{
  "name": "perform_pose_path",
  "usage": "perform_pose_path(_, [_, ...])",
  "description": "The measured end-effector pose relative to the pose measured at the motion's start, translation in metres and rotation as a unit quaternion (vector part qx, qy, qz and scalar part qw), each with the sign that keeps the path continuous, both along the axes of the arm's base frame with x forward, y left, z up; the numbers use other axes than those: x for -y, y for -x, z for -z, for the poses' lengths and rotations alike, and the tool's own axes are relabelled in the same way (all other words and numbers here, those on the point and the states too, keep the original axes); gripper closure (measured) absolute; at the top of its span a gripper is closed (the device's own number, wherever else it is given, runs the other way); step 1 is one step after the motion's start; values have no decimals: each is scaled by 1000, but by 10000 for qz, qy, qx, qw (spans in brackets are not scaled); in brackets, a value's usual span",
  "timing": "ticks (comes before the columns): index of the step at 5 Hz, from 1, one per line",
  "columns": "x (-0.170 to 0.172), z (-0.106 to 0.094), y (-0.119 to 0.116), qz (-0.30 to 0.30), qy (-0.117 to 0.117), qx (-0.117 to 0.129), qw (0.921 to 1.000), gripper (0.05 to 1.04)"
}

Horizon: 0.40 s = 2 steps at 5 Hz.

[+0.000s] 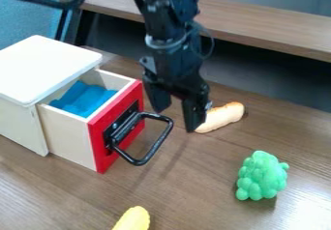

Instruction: Open the drawer

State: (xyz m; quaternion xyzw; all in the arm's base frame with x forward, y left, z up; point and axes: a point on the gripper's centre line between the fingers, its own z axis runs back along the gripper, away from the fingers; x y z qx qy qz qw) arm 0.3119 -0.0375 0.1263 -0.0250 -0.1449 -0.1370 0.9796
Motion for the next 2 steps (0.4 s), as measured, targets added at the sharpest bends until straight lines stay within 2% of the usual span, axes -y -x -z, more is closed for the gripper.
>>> perform_pose_path(1, [1,-20,8,-17,72,193,9998,84])
perform_pose_path(2, [1,-24,15,3,98,262,9996,84])
